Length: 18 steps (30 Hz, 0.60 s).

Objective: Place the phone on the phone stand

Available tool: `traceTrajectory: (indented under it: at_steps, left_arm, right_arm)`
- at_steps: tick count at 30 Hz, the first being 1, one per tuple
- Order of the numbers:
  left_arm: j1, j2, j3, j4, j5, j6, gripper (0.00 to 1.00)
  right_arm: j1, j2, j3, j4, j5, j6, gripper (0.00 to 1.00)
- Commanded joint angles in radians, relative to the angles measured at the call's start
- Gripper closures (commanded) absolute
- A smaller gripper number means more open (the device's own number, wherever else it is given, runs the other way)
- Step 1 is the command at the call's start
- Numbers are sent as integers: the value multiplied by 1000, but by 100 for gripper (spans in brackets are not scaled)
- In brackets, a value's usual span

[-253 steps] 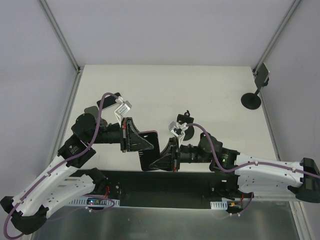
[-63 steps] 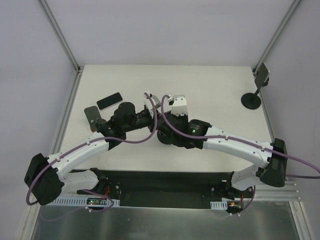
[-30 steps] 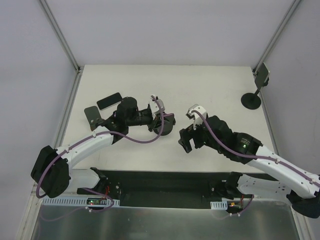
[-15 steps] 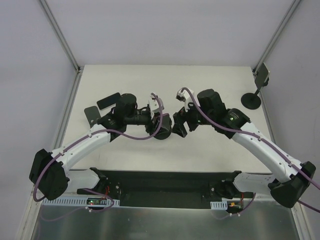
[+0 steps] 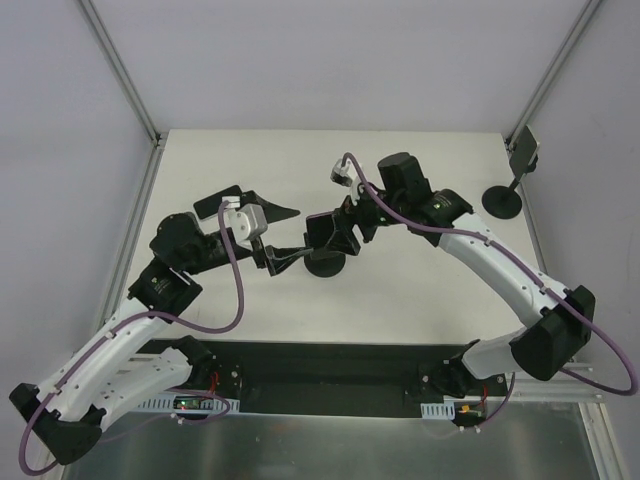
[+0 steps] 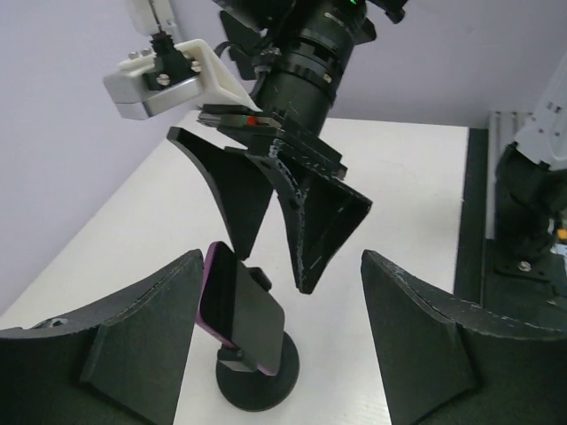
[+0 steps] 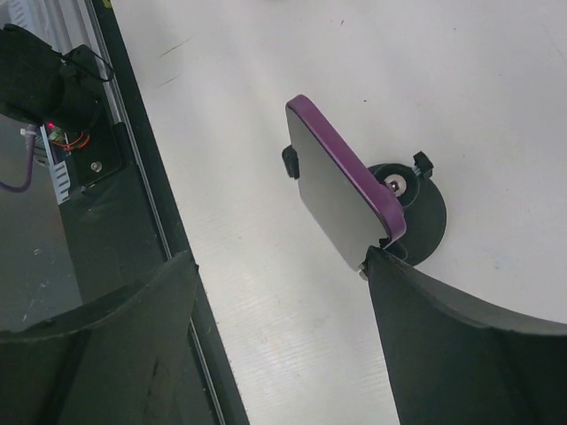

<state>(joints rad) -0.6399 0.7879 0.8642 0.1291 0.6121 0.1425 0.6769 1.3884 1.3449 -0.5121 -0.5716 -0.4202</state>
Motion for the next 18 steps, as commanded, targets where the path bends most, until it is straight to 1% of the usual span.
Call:
traceTrajectory:
  at_steps: [1, 5, 6, 10, 12, 14, 16, 18]
  left_arm:
    - [6, -12, -40, 52, -165, -6, 30]
    - [5, -15, -48, 63, -192, -12, 30]
    - [6, -15, -47, 64, -195, -14, 30]
    - [6, -13, -44, 63, -198, -23, 30]
    - [6, -7, -44, 61, -186, -23, 30]
    - [6, 7, -39, 58, -181, -24, 29]
    - [8, 20, -34, 53, -178, -26, 29]
    - [8, 31, -34, 53, -173, -29, 29]
  right_arm:
    - [0, 49, 89, 6, -8, -81, 21]
    - [-4, 32, 89, -23, 71, -88, 20]
    - [-8, 28, 79, -29, 114, -80, 20]
    - [-33, 15, 71, -43, 165, -69, 18]
    - [-42, 32, 91, -87, 226, -84, 18]
    - [-46, 43, 118, -106, 237, -110, 18]
    - [-49, 54, 134, -118, 210, -127, 17]
    - [-54, 73, 143, -120, 109, -158, 17]
